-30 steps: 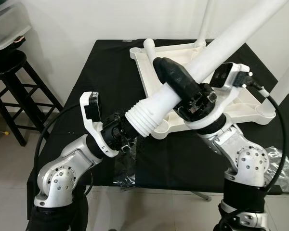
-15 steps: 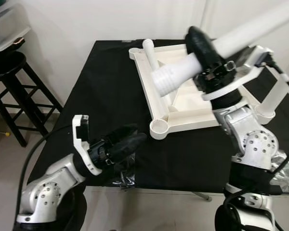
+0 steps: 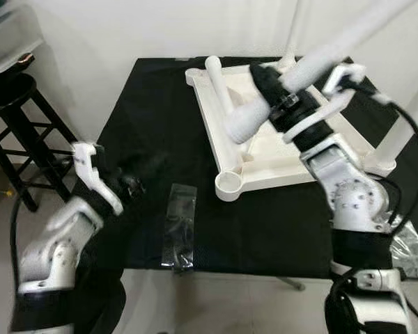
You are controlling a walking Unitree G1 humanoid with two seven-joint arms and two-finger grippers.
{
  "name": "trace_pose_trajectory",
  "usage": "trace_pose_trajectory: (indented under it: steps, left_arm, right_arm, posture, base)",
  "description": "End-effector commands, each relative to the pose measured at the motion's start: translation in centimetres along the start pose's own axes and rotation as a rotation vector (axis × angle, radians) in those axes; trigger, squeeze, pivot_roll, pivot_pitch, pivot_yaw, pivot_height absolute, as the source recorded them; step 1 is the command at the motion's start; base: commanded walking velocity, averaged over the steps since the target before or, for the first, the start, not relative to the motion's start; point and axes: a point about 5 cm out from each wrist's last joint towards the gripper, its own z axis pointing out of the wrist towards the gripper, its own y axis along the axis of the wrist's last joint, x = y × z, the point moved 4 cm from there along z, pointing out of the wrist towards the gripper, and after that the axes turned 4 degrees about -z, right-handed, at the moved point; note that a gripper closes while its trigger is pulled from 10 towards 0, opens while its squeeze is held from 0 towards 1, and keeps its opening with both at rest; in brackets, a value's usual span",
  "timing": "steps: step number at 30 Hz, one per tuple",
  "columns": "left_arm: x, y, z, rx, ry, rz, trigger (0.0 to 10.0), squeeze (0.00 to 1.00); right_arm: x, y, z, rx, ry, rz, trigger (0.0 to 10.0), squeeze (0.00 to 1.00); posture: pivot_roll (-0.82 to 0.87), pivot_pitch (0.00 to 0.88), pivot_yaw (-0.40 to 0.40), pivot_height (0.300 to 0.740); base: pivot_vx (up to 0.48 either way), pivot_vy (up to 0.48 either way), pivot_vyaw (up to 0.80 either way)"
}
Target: Building children table
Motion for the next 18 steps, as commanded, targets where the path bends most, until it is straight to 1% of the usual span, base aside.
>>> trace_pose_trajectory:
  steps: [1,2,4,5,6,8,10,12,14,15,16,18]
  left_arm:
    - [1.4,-0.7,-0.5,0.001,0.106,0.019,10.0,0.0]
    - [1.7,-0.8,-0.5,-0.001,0.138,0.034,10.0,0.0]
    - [3.1,-1.5,-0.9,0.006,0.246,0.082,10.0,0.0]
    - [3.4,-1.7,-0.9,0.009,0.276,0.092,10.0,0.0]
    - [3.4,-1.7,-0.9,0.009,0.276,0.092,10.0,0.0]
    - [3.9,-2.3,-1.1,0.016,0.331,0.107,10.0,0.0]
    - [4.0,-2.7,-1.1,0.021,0.35,0.115,10.0,0.0]
    - [3.8,-3.1,-1.0,0.027,0.371,0.137,10.0,0.0]
    - [3.3,-3.6,-0.9,0.033,0.369,0.156,10.0,0.0]
    - [3.3,-3.6,-0.9,0.033,0.369,0.156,10.0,0.0]
    - [2.8,-3.9,-0.8,0.04,0.363,0.169,10.0,0.0]
    - [1.7,-4.9,-0.7,0.06,0.336,0.168,10.0,0.0]
  right_arm:
    - [-0.2,-0.1,-0.1,0.001,-0.014,-0.05,10.0,0.0]
    - [-0.2,-0.2,0.0,0.005,-0.015,-0.069,10.0,0.0]
    - [-0.2,-0.4,0.0,0.009,-0.02,-0.1,10.0,0.0]
    - [-0.2,-0.4,0.0,0.007,-0.023,-0.107,10.0,0.0]
    - [-0.2,-0.4,0.0,0.007,-0.023,-0.107,10.0,0.0]
    - [-0.3,-0.8,0.0,0.009,-0.038,-0.114,10.0,0.0]
    - [-0.3,-1.1,0.0,0.016,-0.045,-0.124,10.0,0.0]
    - [-0.3,-1.8,-0.1,0.031,-0.051,-0.146,10.0,0.0]
    - [-0.2,-2.2,-0.1,0.045,-0.056,-0.168,10.0,0.0]
    - [-0.2,-2.2,-0.1,0.045,-0.056,-0.168,10.0,0.0]
    - [-0.3,-2.4,-0.1,0.051,-0.064,-0.183,10.0,0.0]
    - [-0.5,-2.8,0.0,0.062,-0.084,-0.205,10.0,0.0]
  posture:
    - [0.04,0.101,0.001,0.74]
    - [0.04,0.101,0.001,0.74]
    - [0.04,0.101,0.001,0.74]
    - [0.04,0.101,0.001,0.74]
    - [0.04,0.101,0.001,0.74]
    - [0.04,0.098,0.004,0.74]
    - [0.04,0.098,0.003,0.74]
    - [0.04,0.099,0.002,0.74]
    - [0.04,0.097,0.001,0.74]
    - [0.04,0.097,0.001,0.74]
    - [0.04,0.097,0.001,0.74]
    - [0.04,0.095,0.0,0.74]
  base:
    - [0.0,0.0,0.0]
    - [0.0,0.0,0.0]
    - [0.0,0.0,0.0]
    - [0.0,0.0,0.0]
    - [0.0,0.0,0.0]
    - [0.0,0.0,0.0]
    - [0.0,0.0,0.0]
    - [0.0,0.0,0.0]
    - [0.0,0.0,0.0]
    - [0.0,0.0,0.0]
    - [0.0,0.0,0.0]
    - [0.0,0.0,0.0]
